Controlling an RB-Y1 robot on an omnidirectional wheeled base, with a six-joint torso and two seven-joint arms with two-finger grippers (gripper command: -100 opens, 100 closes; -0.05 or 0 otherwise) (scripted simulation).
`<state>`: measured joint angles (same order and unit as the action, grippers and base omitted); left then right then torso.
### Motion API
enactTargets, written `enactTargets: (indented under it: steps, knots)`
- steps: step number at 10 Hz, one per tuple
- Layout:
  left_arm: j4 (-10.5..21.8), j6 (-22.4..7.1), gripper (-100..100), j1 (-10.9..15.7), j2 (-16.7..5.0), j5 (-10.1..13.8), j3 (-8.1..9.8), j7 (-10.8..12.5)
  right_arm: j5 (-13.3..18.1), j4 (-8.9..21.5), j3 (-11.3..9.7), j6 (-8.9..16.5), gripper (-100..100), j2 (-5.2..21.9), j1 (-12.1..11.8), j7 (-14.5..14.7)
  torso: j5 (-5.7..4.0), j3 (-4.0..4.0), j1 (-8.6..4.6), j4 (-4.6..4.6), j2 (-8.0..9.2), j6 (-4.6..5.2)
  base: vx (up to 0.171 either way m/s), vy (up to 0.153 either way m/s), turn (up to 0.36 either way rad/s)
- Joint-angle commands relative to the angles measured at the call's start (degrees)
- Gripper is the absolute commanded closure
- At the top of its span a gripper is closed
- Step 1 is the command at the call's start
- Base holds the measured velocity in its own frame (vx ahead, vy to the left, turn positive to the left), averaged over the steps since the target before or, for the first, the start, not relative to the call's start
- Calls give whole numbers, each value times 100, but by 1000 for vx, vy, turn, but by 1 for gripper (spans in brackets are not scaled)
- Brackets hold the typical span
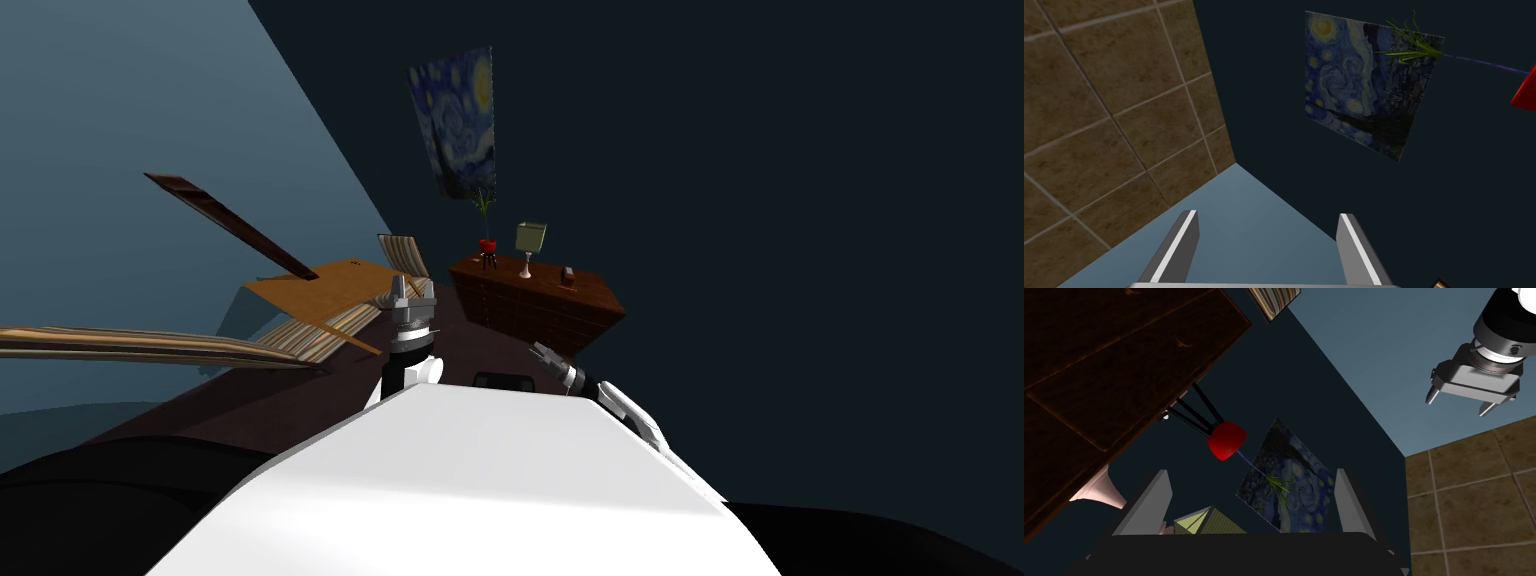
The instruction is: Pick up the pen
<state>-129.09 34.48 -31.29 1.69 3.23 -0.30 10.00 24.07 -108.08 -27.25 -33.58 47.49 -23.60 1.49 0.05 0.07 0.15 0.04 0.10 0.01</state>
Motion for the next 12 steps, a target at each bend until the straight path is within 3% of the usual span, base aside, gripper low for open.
enactTargets:
  steps: [1,2,5,6,8,10,11,12]
  knots:
    - [0,0,0,0,0,0,0,0,9,61,5,-15,-100,166,29,-22,0,0,0,0,0,0,-9,32,-15]
    - [0,0,0,0,0,0,0,0,159,313,-80,-87,-100,398,104,17,-2,-3,-7,-1,-5,1,-15,50,128]
    - [0,0,0,0,0,0,0,0,303,637,-156,-166,-100,930,183,58,0,-5,2,-2,-8,-3,-10,55,103]
    - [0,0,0,0,0,0,0,0,441,897,-224,-251,-100,1087,266,102,-1,-5,-1,-2,-8,1,8,60,153]
    - [0,0,0,-1,0,0,0,0,441,945,-224,-251,-100,1317,266,102,-1,-8,-4,-3,-14,1,4,31,29]
    - [0,0,0,0,0,0,0,0,573,1258,-285,-343,-100,1705,351,148,-2,-9,-6,-3,-15,-3,13,41,126]
    - [0,0,0,-1,0,0,0,0,573,1263,-285,-343,-100,1705,351,148,-2,-10,-7,-4,-17,1,9,16,-3]
    - [0,0,0,-1,-1,0,1,0,698,1517,-338,-440,-100,1953,438,197,-4,-9,-13,-3,-14,2,20,42,182]
